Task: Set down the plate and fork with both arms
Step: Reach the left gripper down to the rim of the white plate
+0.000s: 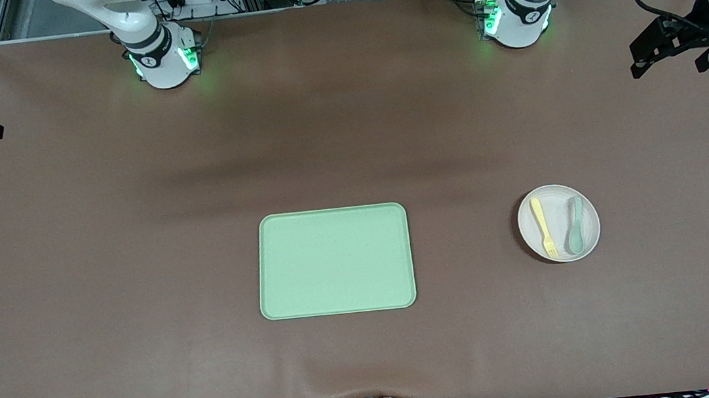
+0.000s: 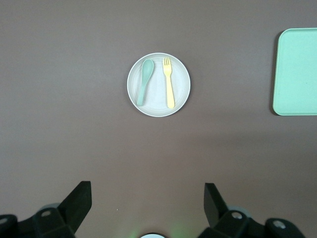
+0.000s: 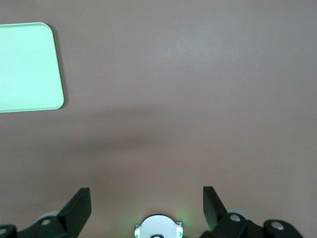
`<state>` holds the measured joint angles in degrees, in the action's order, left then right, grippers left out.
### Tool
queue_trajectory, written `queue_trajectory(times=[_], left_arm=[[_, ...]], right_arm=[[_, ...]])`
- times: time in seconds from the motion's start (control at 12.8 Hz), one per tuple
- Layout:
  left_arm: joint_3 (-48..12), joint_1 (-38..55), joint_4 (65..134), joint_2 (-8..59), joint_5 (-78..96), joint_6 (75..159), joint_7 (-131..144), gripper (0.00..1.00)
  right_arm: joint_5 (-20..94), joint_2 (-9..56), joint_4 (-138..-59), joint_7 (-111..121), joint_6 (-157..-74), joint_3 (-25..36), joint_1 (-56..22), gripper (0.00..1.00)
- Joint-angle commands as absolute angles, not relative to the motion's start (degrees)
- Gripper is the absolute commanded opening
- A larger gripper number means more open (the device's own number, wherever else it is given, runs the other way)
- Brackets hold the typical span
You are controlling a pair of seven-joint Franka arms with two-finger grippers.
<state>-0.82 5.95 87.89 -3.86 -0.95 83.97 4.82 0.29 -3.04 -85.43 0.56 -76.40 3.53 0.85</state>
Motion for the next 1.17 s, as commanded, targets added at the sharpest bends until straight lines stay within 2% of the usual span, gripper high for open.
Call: queue_trajectory(times=[0.0,0.31,0.55,0.94,1.09], left_arm=[[-0.79,5.63,87.63,-3.43,-0.35,84.2,4.4,1.0],[-0.44,5.54,85.34,-1.41,-0.88,84.2,4.13,1.0],[-0.53,4.4,89.28,-0.79,-0.79,85.59,3.96,1.0],[-0.44,2.64,108.41,-0.88,-0.79,107.08,5.36,1.0],[-0.62,1.5,113.27,1.83,-0.79,115.71,5.36,1.0]], right_arm=[[-0.35,-3.25,-85.78,0.0,-76.29,3.43,0.79,1.0],[-0.35,-3.16,-85.78,0.0,-76.2,3.43,0.7,1.0],[-0.26,-3.08,-85.78,0.0,-76.11,3.43,0.79,1.0],[-0.26,-2.99,-85.87,0.0,-76.03,3.34,0.7,1.0],[-0.26,-2.99,-85.87,0.0,-76.03,3.34,0.7,1.0]])
